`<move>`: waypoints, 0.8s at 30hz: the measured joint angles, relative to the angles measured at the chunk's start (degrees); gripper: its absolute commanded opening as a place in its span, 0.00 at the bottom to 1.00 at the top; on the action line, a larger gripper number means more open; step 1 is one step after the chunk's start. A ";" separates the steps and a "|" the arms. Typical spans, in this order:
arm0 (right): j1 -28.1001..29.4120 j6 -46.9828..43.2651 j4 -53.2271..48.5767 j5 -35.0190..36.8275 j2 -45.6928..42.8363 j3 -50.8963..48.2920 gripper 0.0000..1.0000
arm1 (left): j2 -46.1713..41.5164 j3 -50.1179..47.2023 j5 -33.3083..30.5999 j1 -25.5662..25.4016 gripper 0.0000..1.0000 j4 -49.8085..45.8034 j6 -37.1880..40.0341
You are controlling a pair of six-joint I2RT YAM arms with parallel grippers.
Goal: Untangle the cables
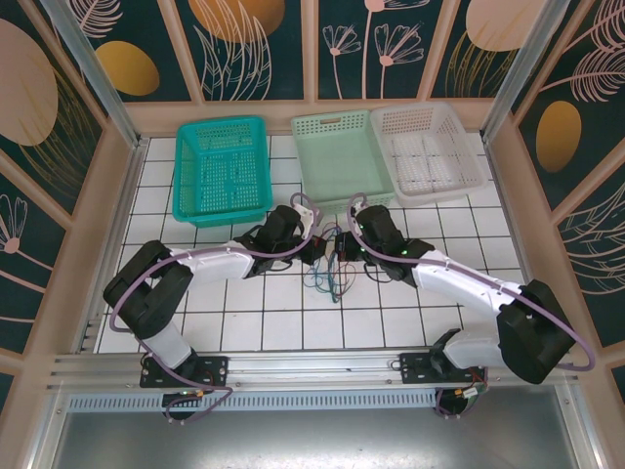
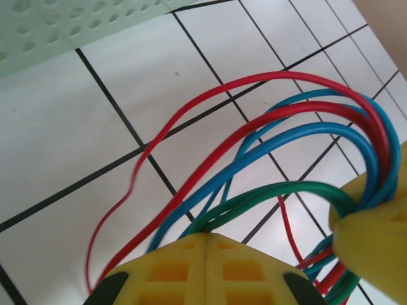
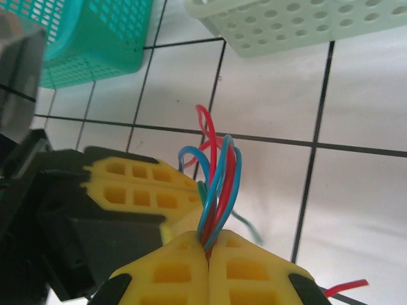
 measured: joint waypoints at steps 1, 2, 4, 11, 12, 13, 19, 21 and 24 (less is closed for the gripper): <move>-0.48 -0.70 -1.49 -0.02 -0.02 0.20 0.00 | -0.22 0.00 -1.33 -0.09 0.00 -0.57 0.17; -0.83 -1.33 -3.13 0.11 -0.02 0.44 0.00 | -0.52 0.00 -2.49 -0.09 0.00 -1.16 0.33; -1.29 -2.82 -7.02 1.05 0.02 1.11 0.00 | -1.62 0.00 -5.55 -0.09 0.00 -2.51 0.63; -1.40 -4.94 -12.72 2.49 0.63 2.99 0.00 | -6.71 0.00 -11.04 -0.07 0.00 -3.65 1.79; -1.40 -4.87 -12.44 2.27 0.50 2.91 0.00 | -6.97 0.00 -10.38 -0.07 0.01 -3.50 1.88; -1.40 -4.79 -11.76 1.88 0.17 2.62 0.00 | -7.04 0.00 -9.31 -0.09 0.08 -3.06 1.88; -1.40 -6.19 -6.16 -1.16 -5.09 -0.81 0.00 | -6.95 -1.46 -4.02 -0.09 0.42 0.44 0.15; -1.42 -7.96 -5.51 -2.29 -6.73 -1.42 0.00 | -6.58 -1.55 -2.89 -0.09 0.49 0.92 -0.76; -1.40 -10.97 -5.03 -4.07 -8.11 -1.57 0.00 | -5.60 -1.51 -0.90 0.31 0.63 2.56 -2.78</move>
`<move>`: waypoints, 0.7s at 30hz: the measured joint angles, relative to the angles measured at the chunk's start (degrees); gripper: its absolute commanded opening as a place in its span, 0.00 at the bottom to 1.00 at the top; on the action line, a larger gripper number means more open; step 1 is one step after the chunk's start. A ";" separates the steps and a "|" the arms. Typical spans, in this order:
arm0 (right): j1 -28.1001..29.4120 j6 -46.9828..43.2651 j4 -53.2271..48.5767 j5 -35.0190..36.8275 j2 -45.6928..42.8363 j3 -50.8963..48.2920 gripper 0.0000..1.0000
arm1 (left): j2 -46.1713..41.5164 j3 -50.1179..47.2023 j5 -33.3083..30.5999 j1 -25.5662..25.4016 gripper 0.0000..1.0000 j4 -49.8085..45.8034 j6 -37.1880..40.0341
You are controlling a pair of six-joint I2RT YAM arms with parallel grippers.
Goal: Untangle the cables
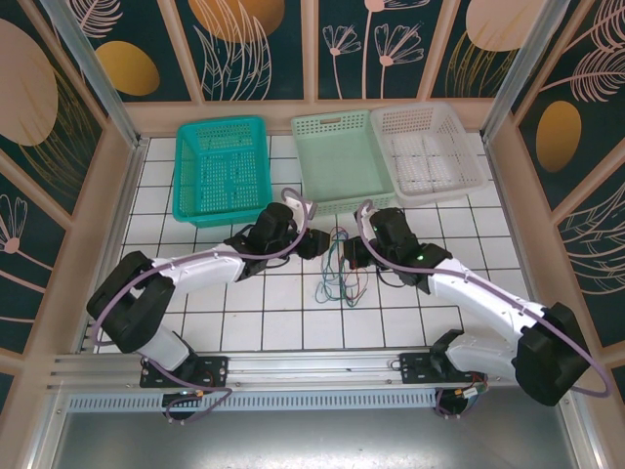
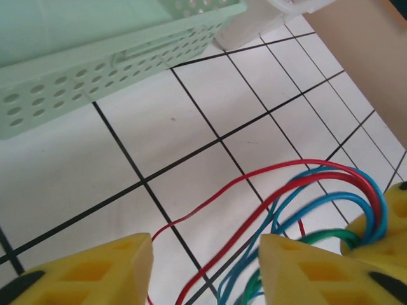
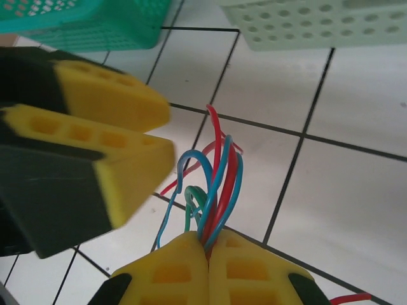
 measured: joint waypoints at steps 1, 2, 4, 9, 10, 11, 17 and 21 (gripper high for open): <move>0.00 -0.92 0.07 -0.52 -0.11 0.00 0.00 | 0.35 0.00 0.87 0.28 0.64 0.66 -1.05; 0.00 -1.75 0.07 -0.92 -0.11 0.00 0.00 | 0.61 0.02 1.44 0.61 0.64 1.11 -1.55; 0.00 -3.43 -0.02 -1.70 -0.11 -0.02 0.00 | 1.22 0.15 3.23 1.64 0.65 2.45 -2.75; 0.00 -7.04 -0.81 -2.89 -0.11 -0.02 0.00 | 1.92 1.29 6.93 3.30 0.63 3.52 -1.95; 0.00 -7.78 -1.20 -2.99 -0.11 -0.02 0.00 | 2.10 1.60 7.96 3.39 0.61 3.61 -1.14; 0.00 -8.28 -1.53 -3.21 -0.11 -0.02 0.00 | 2.23 1.79 8.76 3.39 0.60 3.63 -0.50; 0.00 -10.67 -2.97 -4.81 -0.11 0.00 0.00 | 3.39 2.58 14.12 3.37 0.57 3.56 4.28; -0.26 -11.08 -3.43 -5.49 -0.11 0.00 0.00 | 3.41 2.58 15.04 3.39 0.58 3.17 6.16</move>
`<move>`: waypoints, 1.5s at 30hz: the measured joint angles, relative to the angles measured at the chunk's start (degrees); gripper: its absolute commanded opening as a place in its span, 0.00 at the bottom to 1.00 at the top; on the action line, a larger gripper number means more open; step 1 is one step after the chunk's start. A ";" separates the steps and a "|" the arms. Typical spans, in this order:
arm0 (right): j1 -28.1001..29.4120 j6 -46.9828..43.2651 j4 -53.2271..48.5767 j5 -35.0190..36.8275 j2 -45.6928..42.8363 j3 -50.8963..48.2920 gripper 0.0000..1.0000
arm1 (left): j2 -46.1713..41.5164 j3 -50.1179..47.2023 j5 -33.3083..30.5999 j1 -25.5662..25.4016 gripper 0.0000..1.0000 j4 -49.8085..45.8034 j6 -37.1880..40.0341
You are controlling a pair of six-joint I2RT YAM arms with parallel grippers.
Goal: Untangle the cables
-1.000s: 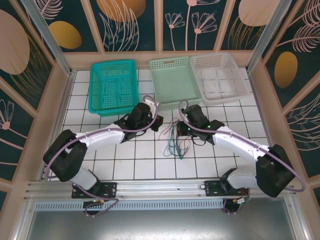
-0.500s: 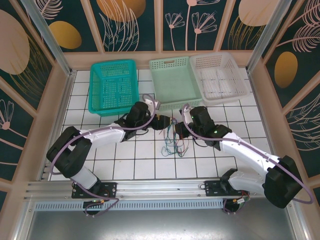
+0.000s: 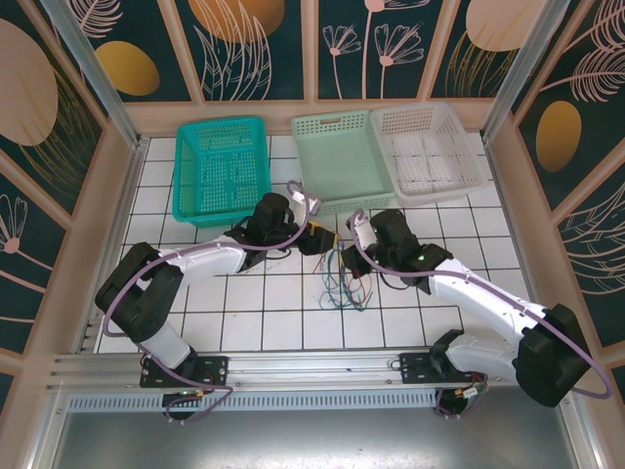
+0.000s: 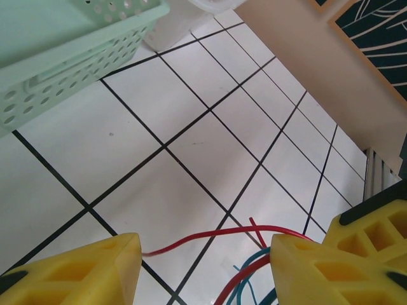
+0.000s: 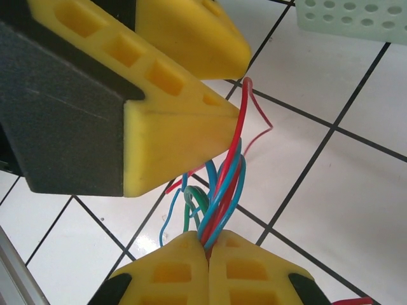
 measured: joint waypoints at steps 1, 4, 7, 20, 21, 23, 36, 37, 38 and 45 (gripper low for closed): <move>-0.22 0.02 -0.04 -0.07 0.00 0.00 0.00 | 0.00 0.00 0.00 0.00 0.58 -0.13 0.02; -0.83 0.04 -0.20 0.22 -0.13 -0.07 0.00 | -0.02 -0.07 0.22 0.02 0.59 0.13 -1.40; -0.92 0.24 -0.22 1.38 -0.85 -0.13 0.00 | -0.04 -1.31 0.50 0.42 0.60 2.25 -5.99; -0.85 1.55 -0.17 8.52 -1.95 -0.13 0.00 | -4.22 -9.92 0.87 2.36 0.69 18.88 -38.34; -0.74 1.55 -0.17 9.25 -1.95 -0.13 0.00 | -4.20 -10.67 0.87 2.36 0.69 21.31 -41.59; -0.50 1.55 -0.07 10.10 -1.95 -0.13 0.00 | -3.78 -11.61 0.96 2.36 0.68 25.40 -46.86; 1.92 1.53 1.79 16.50 -1.09 -0.17 0.00 | 3.32 -9.09 4.72 1.25 0.68 37.99 -67.08; 2.10 1.51 2.01 16.92 -0.79 -0.17 0.00 | 3.85 -8.85 4.94 0.92 0.68 38.71 -68.06; 2.27 1.51 2.23 17.33 -0.39 -0.15 0.00 | 4.52 -8.57 5.16 0.68 0.67 39.45 -68.98; 3.87 1.27 3.82 19.93 1.22 -0.13 0.00 | 8.20 -7.76 6.25 0.17 0.65 41.35 -73.44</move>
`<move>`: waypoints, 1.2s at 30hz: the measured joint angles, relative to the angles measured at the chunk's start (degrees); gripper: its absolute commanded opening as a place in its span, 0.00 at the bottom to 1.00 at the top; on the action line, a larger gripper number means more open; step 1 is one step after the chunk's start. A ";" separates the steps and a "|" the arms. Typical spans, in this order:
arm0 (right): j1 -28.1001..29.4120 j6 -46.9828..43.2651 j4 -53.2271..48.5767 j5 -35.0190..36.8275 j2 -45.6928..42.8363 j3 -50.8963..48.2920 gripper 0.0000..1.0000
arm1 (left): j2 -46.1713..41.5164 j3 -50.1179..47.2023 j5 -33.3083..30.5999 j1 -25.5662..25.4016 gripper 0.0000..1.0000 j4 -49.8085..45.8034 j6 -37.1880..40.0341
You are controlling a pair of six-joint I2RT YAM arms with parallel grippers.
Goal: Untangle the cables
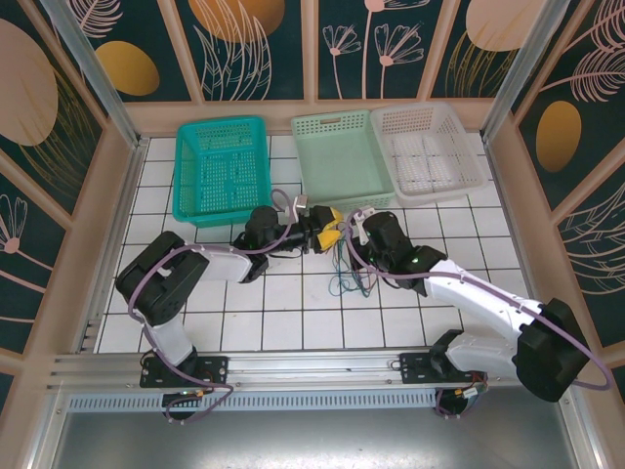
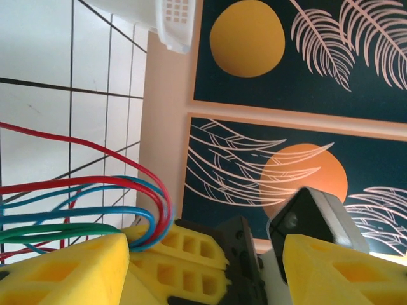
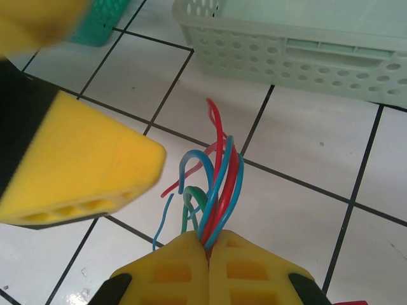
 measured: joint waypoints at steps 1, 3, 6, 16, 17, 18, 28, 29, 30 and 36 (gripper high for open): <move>0.22 -0.02 0.35 0.33 0.00 0.02 0.00 | 0.35 0.00 0.00 0.00 0.65 0.26 -0.66; 0.59 -0.15 1.14 0.90 0.00 0.02 0.00 | 0.76 0.00 0.00 0.02 0.64 0.94 -1.60; 1.22 -0.17 1.90 1.44 -0.02 0.02 0.00 | 1.14 0.00 -0.04 0.00 0.62 2.05 -2.54; 2.71 -0.11 2.14 4.17 -0.66 -0.35 0.00 | 3.23 0.00 -0.02 0.02 0.59 6.21 -5.31; 2.82 0.00 1.75 4.74 -0.96 -0.37 0.00 | 3.13 -0.02 0.04 0.02 0.60 5.81 -5.22; 2.91 0.07 1.51 5.16 -1.18 -0.39 0.00 | 2.84 -0.07 0.17 0.02 0.60 5.20 -5.03; 2.95 0.55 0.55 7.85 -1.11 -0.42 0.00 | -1.44 -0.57 1.03 0.02 0.58 0.68 -3.32; 2.95 0.55 0.55 7.85 -0.83 -0.42 0.00 | -1.44 -0.61 1.03 0.02 0.58 0.68 -3.32; 2.95 0.55 0.52 7.85 -0.70 -0.42 0.00 | -1.44 -0.70 1.03 0.02 0.58 0.68 -3.32; 3.67 0.50 0.76 7.63 -0.68 -0.46 0.00 | -1.38 -0.76 0.79 0.44 0.57 0.76 -3.37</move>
